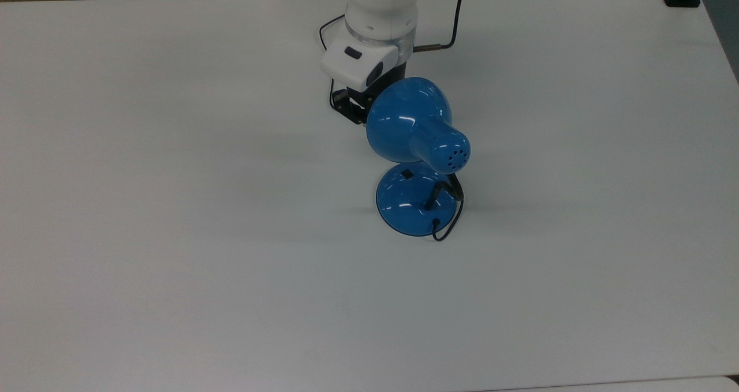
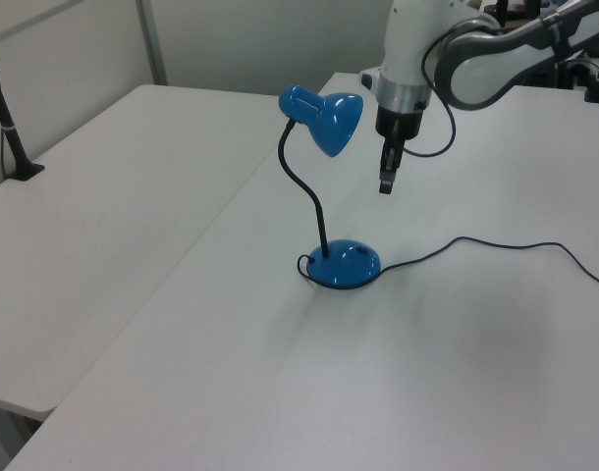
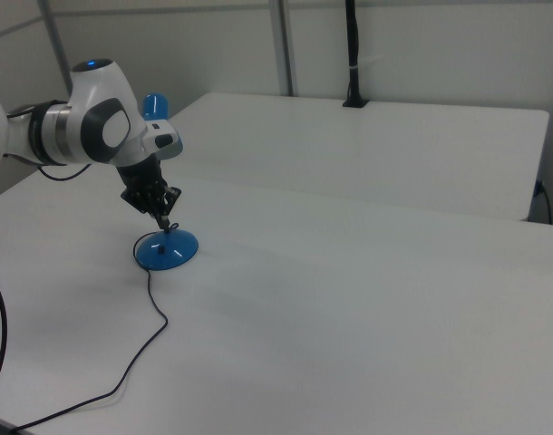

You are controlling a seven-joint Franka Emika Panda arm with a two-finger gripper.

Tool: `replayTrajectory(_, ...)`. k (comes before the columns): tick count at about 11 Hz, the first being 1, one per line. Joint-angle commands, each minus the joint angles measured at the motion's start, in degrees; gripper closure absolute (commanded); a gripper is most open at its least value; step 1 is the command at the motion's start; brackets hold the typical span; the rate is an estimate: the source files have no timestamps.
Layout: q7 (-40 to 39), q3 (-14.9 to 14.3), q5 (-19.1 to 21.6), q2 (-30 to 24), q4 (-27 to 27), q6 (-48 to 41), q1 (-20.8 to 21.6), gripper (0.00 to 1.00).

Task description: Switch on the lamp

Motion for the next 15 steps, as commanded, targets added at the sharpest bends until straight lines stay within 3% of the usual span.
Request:
replayTrajectory(1,-0.9,0.1,-0.8,0.1,-3.0,2.6,1.2,1.0)
replayTrajectory(5,-3.7,0.8,-1.5,0.3,-7.9,10.5,1.2,1.0)
replayTrajectory(15,-7.4,3.7,-1.3,5.2,-7.9,21.9,-0.2,1.0)
